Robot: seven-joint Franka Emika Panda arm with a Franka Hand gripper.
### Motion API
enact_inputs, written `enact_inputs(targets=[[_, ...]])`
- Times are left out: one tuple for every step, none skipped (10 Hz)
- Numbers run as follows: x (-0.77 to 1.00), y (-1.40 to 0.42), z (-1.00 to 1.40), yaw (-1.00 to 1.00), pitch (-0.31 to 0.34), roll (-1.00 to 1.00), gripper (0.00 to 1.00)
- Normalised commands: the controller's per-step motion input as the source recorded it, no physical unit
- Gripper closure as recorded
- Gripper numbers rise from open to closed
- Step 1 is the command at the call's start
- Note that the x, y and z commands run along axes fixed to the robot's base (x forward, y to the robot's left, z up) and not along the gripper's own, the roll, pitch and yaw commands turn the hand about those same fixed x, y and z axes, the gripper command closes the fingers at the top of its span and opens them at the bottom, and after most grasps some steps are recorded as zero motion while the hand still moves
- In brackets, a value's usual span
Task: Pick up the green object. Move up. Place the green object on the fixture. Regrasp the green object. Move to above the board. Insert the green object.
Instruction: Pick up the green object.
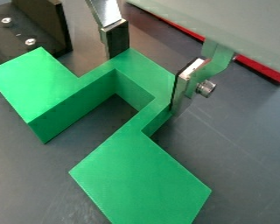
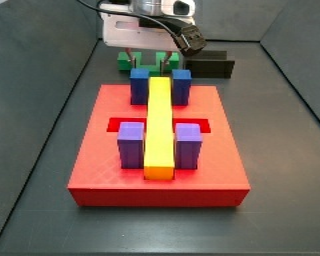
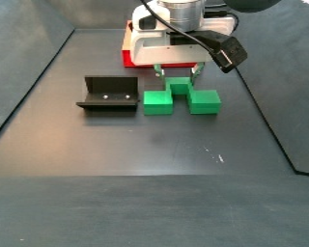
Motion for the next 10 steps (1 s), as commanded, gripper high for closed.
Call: enact_inputs(targets=[[0.0,0.0,0.0,0.0,0.0,0.0,1.0],[0.0,0.0,0.0,0.0,0.0,0.0,1.0],[0.0,0.0,0.0,0.0,0.0,0.0,1.0],[0.0,0.0,0.0,0.0,0.0,0.0,1.0],[0.0,0.0,0.0,0.0,0.0,0.0,1.0],[0.0,0.0,0.0,0.0,0.0,0.0,1.0],[0.0,0.0,0.0,0.0,0.0,0.0,1.0],[0.0,0.0,0.0,0.0,0.0,0.0,1.0],[0.0,0.0,0.0,0.0,0.0,0.0,1.0],[0.0,0.0,0.0,0.0,0.0,0.0,1.0]])
